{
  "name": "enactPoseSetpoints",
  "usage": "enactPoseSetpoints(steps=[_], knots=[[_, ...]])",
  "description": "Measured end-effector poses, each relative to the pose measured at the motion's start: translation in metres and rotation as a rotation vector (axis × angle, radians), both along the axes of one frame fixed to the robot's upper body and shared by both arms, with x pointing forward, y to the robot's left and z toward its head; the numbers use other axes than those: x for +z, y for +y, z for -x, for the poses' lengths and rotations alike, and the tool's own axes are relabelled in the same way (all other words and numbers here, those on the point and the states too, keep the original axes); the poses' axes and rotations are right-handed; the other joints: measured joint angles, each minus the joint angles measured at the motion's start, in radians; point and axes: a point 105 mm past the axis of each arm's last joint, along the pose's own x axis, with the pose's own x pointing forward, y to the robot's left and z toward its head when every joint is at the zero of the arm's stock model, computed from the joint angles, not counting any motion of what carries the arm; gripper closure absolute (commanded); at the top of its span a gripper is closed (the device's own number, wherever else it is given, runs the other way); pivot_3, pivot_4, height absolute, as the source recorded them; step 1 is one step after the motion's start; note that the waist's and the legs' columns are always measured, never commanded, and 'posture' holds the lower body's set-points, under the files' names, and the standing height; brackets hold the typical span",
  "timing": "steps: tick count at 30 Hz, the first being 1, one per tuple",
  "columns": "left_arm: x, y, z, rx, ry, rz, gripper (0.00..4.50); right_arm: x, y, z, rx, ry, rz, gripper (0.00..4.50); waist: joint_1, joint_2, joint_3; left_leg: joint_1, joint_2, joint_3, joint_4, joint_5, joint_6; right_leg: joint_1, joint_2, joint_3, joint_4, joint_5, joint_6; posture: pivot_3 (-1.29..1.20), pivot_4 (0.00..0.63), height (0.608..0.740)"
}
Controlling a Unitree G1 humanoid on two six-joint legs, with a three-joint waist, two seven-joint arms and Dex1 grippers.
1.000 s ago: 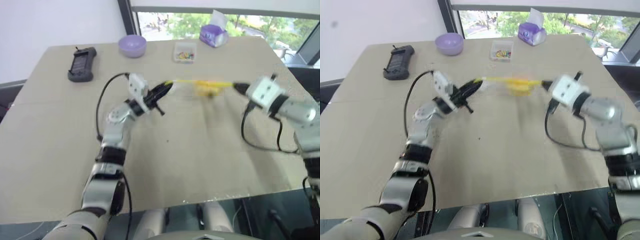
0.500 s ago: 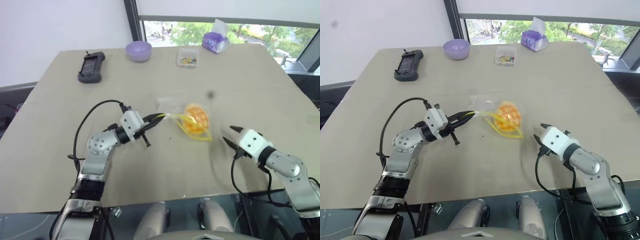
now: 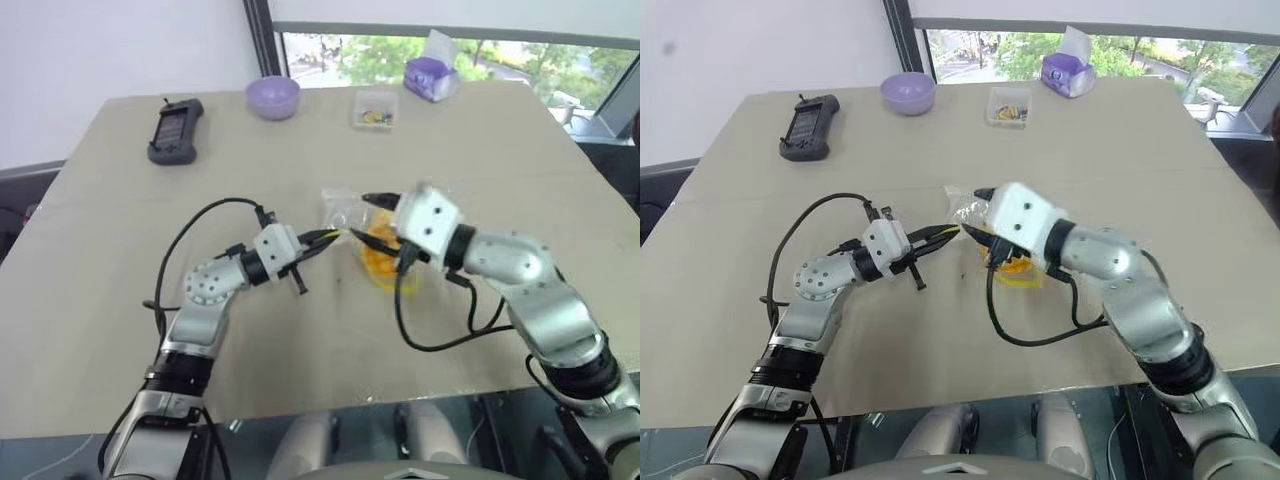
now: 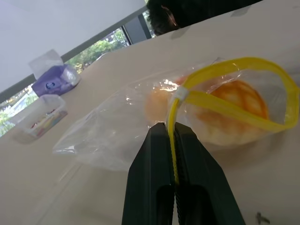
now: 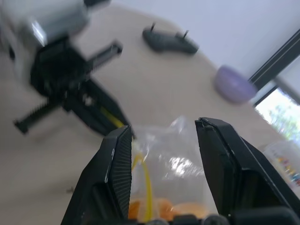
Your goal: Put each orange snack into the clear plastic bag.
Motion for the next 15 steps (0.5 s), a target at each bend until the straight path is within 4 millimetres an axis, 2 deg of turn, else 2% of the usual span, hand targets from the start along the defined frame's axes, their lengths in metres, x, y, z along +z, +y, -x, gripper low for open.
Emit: enactPoseSetpoints(steps=[1,5,15], knots=[[0.001,0.000,0.000,0.000,0.001,0.000,4.50,-0.003,0.000,-0.003,-0.002,-0.008,0.023,3.37,0.000,0.000,0.000,-0.001,0.000,0.000,0.000,0.000,0.000,-0.001,0.000,0.000,-0.001,0.000,0.000,0.00,0.150,0.740],[0.005,-0.002,0.001,-0.006,-0.003,0.000,4.50,-0.006,0.003,-0.006,0.022,-0.053,0.081,3.37,-0.004,0.000,0.000,-0.011,0.001,0.000,0.001,0.000,0.000,-0.013,0.001,-0.001,0.003,0.000,0.000,0.00,0.150,0.740],[0.009,-0.004,0.003,-0.010,-0.006,-0.004,4.50,-0.013,0.015,-0.002,0.066,-0.052,0.099,3.37,-0.006,0.000,0.000,-0.010,0.001,0.001,0.002,0.000,0.000,-0.013,0.001,0.000,0.006,0.000,0.000,0.00,0.150,0.740]])
